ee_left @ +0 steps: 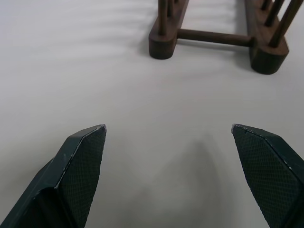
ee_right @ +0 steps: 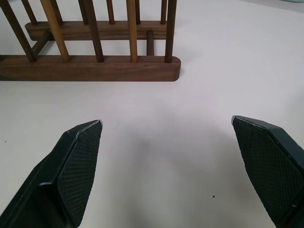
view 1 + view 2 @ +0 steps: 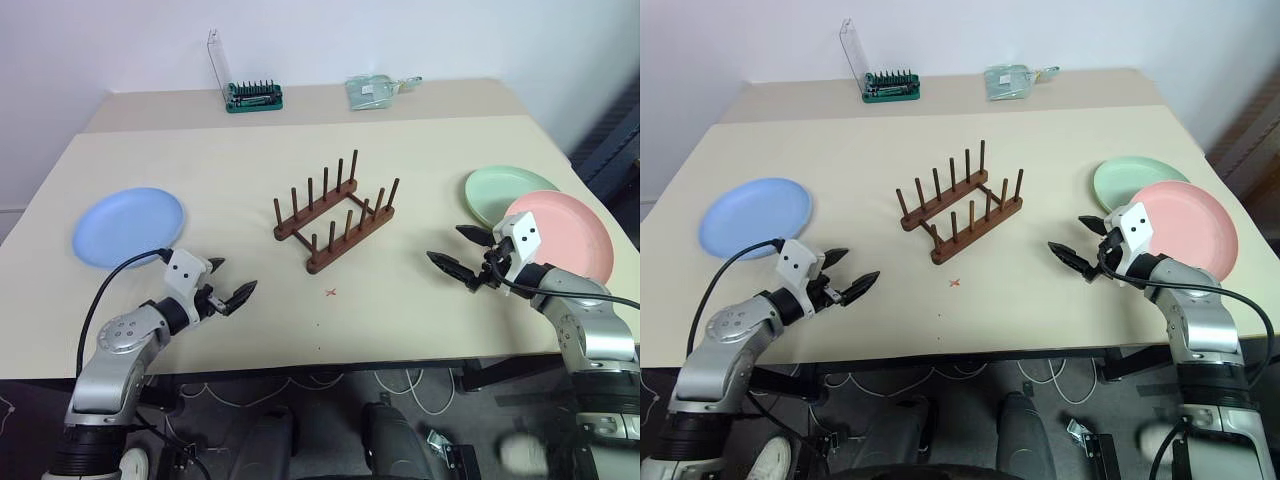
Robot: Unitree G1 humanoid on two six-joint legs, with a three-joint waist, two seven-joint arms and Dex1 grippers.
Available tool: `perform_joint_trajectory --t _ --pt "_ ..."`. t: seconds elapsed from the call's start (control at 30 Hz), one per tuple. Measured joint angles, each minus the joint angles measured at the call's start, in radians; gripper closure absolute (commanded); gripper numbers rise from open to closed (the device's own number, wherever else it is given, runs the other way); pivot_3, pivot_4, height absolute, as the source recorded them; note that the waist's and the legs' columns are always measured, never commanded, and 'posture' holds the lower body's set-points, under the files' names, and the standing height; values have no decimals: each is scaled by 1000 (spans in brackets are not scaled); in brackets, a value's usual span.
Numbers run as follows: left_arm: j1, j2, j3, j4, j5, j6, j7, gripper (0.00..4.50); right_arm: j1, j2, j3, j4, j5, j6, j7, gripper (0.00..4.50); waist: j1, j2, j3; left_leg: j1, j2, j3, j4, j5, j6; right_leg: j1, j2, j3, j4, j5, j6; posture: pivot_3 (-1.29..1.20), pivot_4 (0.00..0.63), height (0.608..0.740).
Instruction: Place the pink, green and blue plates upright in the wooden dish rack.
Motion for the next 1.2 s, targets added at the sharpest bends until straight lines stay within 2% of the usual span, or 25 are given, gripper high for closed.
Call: perform_joint_trajectory --t 0.3,0.5,0.77,1.0,1.1,1.2 --pt "-3 -12 -56 -29 3 15 1 159 -42 2 28 0 -25 0 -10 8 -1 0 0 0 0 0 0 0 0 0 0 0 0 0 0 0 150 740" --pt "-36 -71 -204 -47 32 20 -13 159 -79 35 68 -14 -41 1 -33 8 3 0 0 0 0 0 0 0 0 0 0 0 0 0 0 0 150 740" --pt "-131 -173 -328 54 159 -28 72 159 18 51 70 -183 -33 73 -99 8 2 0 0 0 0 -1 0 0 0 0 0 0 0 0 0 0 150 740" --pt "-232 -242 -357 207 209 -123 89 159 123 96 72 -369 -5 170 -178 8 8 1 -1 0 -1 -1 1 0 0 2 0 0 0 0 0 0 150 740" --pt "-261 -249 -364 258 213 -160 64 941 153 121 87 -419 -4 195 -214 0 7 1 -2 1 -1 -1 1 0 0 2 0 0 -1 0 0 0 150 740" --pt "-265 -256 -361 276 209 -180 42 2400 177 146 93 -438 -7 196 -248 0 7 2 -2 1 -1 -1 1 0 0 3 0 0 -1 0 0 0 150 740"
